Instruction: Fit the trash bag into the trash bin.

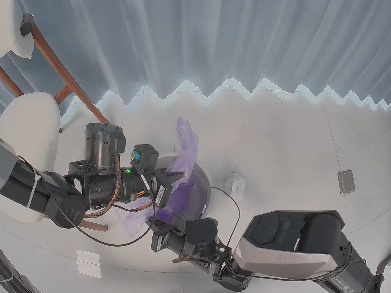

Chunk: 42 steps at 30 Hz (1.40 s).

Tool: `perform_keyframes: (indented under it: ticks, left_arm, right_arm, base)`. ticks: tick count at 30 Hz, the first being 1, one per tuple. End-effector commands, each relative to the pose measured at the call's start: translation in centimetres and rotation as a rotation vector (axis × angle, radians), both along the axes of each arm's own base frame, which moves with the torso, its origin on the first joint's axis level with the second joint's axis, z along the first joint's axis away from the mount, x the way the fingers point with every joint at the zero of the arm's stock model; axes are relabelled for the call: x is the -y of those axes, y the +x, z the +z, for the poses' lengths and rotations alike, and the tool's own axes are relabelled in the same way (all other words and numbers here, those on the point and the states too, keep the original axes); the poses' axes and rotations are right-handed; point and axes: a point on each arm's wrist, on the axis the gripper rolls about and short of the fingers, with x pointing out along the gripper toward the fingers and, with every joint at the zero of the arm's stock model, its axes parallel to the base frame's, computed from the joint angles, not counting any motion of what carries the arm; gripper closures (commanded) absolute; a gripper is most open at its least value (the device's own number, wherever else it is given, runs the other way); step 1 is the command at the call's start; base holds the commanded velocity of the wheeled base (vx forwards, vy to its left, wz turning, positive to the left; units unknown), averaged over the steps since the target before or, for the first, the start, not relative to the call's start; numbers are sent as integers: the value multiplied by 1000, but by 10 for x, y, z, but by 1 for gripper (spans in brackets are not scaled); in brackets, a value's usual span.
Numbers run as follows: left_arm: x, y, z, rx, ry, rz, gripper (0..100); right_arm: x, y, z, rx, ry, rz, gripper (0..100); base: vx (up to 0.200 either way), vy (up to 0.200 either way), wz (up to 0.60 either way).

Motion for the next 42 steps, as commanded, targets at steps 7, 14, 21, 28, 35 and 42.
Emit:
perform_keyframes:
  ticks: [7, 14, 21, 28, 35, 42]
  left_arm:
    - [-8, -5, -11, -28, 36, 25, 100]
    - [-9, -10, -19, -53, 54, 20, 100]
    - [-7, -22, -33, -71, 112, -38, 100]
    - [5, -35, -39, -90, 132, -93, 100]
    - [3, -45, -49, -111, 172, -119, 100]
    - [1, -50, -51, -121, 180, -118, 100]
  right_arm:
    - [38, -104, 11, -98, -84, 266, 100]
    - [76, -147, 66, -125, -30, 321, 100]
    - [140, -161, 111, -139, 76, 216, 100]
    - [173, -137, 114, -157, 128, -26, 100]
    - [175, -87, 113, -110, 162, -171, 100]
    - [171, -56, 95, -49, 29, -243, 0]
  base:
    - [0, 0, 0]
    - [0, 0, 0]
    - [0, 0, 0]
    - [0, 0, 0]
    - [0, 0, 0]
    - [0, 0, 0]
